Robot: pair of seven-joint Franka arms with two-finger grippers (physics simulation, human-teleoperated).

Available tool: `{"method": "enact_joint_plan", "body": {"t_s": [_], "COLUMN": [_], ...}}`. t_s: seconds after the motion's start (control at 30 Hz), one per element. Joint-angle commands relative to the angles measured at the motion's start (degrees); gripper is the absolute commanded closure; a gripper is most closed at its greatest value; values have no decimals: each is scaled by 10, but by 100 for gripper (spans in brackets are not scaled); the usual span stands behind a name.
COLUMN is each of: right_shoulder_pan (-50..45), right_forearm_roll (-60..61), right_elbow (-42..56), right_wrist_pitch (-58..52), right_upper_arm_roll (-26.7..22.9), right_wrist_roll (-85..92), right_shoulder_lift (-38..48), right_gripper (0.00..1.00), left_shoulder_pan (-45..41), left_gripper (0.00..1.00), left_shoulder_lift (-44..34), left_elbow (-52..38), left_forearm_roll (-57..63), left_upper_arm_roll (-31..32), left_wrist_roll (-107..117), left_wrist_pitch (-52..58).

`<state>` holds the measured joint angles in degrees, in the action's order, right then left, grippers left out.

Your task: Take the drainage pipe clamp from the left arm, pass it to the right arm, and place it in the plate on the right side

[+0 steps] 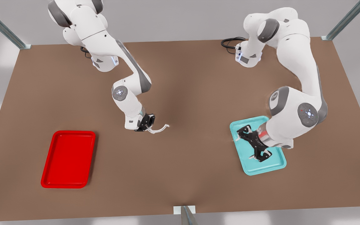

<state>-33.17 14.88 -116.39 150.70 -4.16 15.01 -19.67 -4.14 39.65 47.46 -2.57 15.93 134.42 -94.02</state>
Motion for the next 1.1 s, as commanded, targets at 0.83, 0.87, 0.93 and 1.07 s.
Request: {"method": "enact_joint_plan", "body": {"t_s": [0.83,0.87,0.93,1.07], "right_shoulder_pan": [294,294,288,228], "right_forearm_roll": [-1,-1,-1,-118], "right_elbow": [58,60,93,348], "right_wrist_pitch": [6,5,-42,-605], "right_upper_arm_roll": [-124,-124,-124,-131], "right_wrist_roll": [448,448,446,64], "right_shoulder_lift": [-136,-136,-117,-30], "right_gripper": [0,0,0,0], "left_shoulder_pan": [20,21,22,22], "left_gripper": [0,0,0,0], "left_shoulder_lift": [-208,-208,-208,-209], "left_elbow": [287,287,287,287], "left_forearm_roll": [85,85,85,85], "left_upper_arm_roll": [-55,-55,-55,-55], "left_wrist_roll": [-1423,-1422,-1421,-1419], "left_wrist_pitch": [219,219,227,228]}}
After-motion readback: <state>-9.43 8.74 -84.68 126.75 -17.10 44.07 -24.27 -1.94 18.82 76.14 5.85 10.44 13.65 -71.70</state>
